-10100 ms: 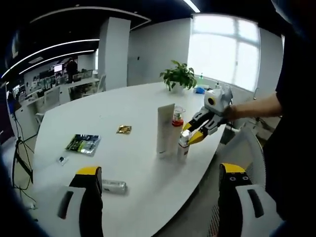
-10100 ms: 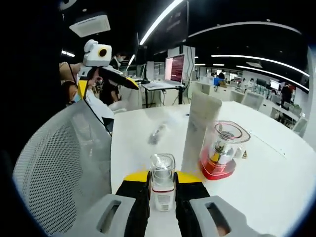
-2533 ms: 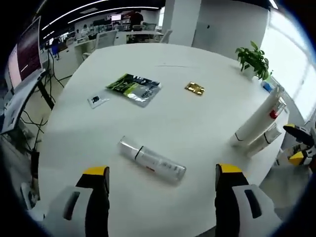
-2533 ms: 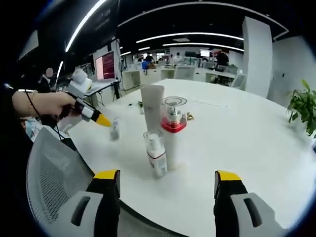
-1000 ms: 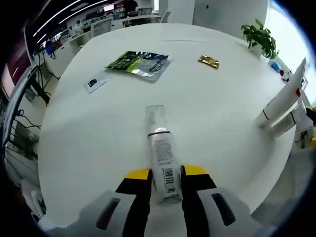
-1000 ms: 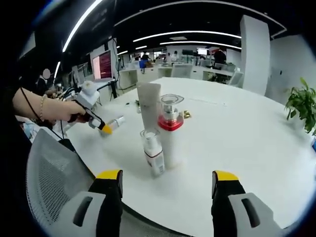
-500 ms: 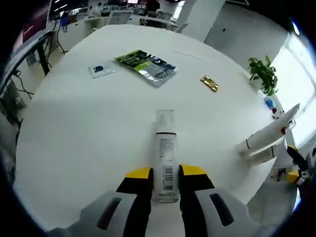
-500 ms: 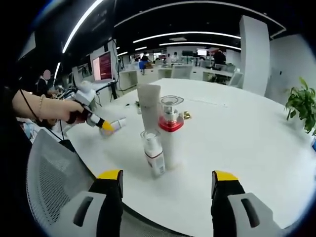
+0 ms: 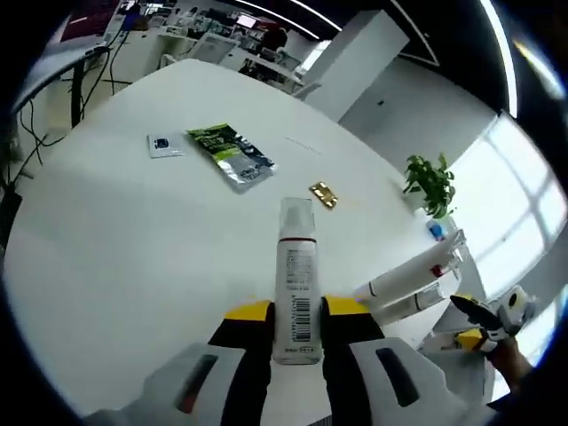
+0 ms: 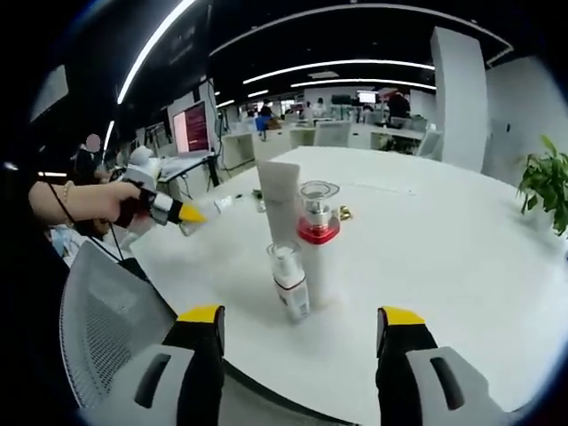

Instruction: Arrange the skincare products in the storage area until every visible bottle or jar stands upright without overlapping.

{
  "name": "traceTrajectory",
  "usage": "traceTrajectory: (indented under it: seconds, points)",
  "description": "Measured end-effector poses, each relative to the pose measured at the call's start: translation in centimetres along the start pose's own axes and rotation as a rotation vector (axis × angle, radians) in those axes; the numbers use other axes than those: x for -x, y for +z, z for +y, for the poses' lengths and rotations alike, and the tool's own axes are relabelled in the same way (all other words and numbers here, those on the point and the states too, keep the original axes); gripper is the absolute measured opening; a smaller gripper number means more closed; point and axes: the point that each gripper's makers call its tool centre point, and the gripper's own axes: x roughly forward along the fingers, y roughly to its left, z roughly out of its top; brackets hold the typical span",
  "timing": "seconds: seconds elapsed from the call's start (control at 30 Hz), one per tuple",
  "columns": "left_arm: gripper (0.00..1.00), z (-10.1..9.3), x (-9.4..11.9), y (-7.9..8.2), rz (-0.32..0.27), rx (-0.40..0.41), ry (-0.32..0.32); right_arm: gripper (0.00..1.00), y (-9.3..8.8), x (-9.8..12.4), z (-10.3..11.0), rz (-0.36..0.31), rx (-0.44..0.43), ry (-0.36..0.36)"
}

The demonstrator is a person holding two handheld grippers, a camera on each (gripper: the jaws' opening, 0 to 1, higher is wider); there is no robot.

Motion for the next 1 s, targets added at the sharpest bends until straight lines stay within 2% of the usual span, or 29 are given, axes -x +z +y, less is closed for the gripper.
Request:
traceTrajectory:
  seconds: [0.1,0.17,0.2,0.3,0.33,0.4,0.57,0.67,0.83,0.9,0.97,1.0]
  points:
    - [0.22,-1.4,0.6,0.5,-0.022,-0.001,-0.051,0.49,0.0,0.4,0.7,-0.014,-0.009,0.046]
    - [0.22,-2.6,1.1,0.9,-0.039,0.005,-0.100,0.40,0.6,0.7,2.0,-0.034,-0.033,0.107]
    - [0.22,-2.8,1.1,0.9,-0.042,0.007,-0.118,0.40,1.0,0.9,2.3,-0.052,-0.054,0.124]
    - [0.22,-5.2,2.1,1.4,-0.066,0.035,-0.218,0.47,2.4,1.1,3.5,-0.120,-0.134,0.209]
    - [0.22,-6.3,2.6,1.3,-0.072,0.033,-0.246,0.47,3.1,1.2,4.4,-0.144,-0.168,0.260]
    - [0.22,-7.2,3.0,1.3,-0.072,0.017,-0.272,0.45,4.4,1.3,5.4,-0.182,-0.184,0.308]
    - [0.22,-10.0,4.3,2.0,-0.090,0.013,-0.379,0.45,6.2,0.9,6.6,-0.213,-0.209,0.363]
    - [0.22,-12.3,5.4,2.4,-0.113,0.009,-0.471,0.44,7.1,0.7,7.2,-0.230,-0.230,0.403]
    - [0.22,-14.9,6.4,2.2,-0.107,-0.060,-0.576,0.44,9.9,1.0,9.2,-0.300,-0.304,0.526]
    - [0.22,-15.2,6.8,2.5,-0.106,-0.046,-0.633,0.45,11.2,1.2,9.7,-0.339,-0.351,0.572]
    - [0.22,-16.8,7.6,2.4,-0.121,-0.046,-0.692,0.46,12.3,1.5,10.4,-0.363,-0.387,0.628]
    - [0.22,-17.6,8.0,2.1,-0.118,-0.044,-0.719,0.46,12.5,1.6,10.5,-0.369,-0.394,0.633]
